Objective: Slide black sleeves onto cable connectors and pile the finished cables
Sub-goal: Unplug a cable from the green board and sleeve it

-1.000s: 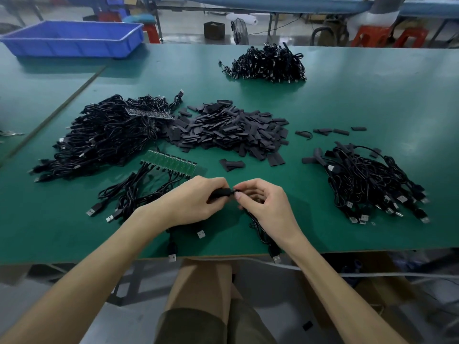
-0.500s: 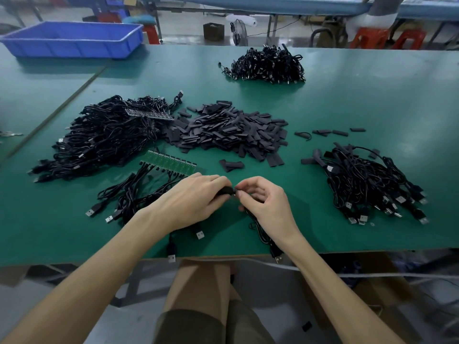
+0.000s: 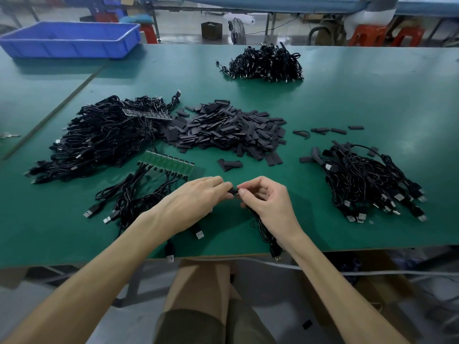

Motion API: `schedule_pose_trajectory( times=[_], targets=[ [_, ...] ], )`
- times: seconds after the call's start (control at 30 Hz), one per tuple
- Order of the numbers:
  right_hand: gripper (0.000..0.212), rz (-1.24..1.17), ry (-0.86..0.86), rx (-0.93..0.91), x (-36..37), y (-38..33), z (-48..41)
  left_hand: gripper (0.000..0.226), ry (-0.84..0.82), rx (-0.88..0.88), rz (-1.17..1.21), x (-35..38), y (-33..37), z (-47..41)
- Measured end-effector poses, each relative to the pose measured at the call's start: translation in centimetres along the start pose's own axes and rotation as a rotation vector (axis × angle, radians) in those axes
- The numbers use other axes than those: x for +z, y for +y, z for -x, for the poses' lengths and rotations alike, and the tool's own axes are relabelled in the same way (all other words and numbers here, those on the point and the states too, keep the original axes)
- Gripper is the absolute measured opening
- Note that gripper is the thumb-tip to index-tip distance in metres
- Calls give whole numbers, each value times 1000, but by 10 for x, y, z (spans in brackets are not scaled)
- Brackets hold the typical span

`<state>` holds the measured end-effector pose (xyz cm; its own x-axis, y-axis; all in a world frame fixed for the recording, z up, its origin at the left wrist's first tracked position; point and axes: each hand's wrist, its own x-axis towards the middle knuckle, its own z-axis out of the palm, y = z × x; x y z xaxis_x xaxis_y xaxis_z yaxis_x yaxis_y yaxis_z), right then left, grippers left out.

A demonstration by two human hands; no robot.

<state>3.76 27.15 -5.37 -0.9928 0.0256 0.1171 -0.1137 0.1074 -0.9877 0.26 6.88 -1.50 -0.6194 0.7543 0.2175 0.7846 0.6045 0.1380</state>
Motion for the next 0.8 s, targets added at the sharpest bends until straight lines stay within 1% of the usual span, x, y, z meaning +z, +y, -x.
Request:
schedule_pose_trajectory(
  times=[0.33,0.57,0.7,0.8],
  targets=[
    [10,-24,-26,-2,0,1,0,32,-80,-57,50,-6,7,-1],
    [9,-44,-14,-6,0,1,0,32,3,-42,1,-4,10,-1],
    [9,-41,-12,-4,0,2,0,27,51,-15,-20,-4,10,1],
    [8,-40,-12,2,0,2,0,29,50,-10,-13,-3,10,0]
  ],
)
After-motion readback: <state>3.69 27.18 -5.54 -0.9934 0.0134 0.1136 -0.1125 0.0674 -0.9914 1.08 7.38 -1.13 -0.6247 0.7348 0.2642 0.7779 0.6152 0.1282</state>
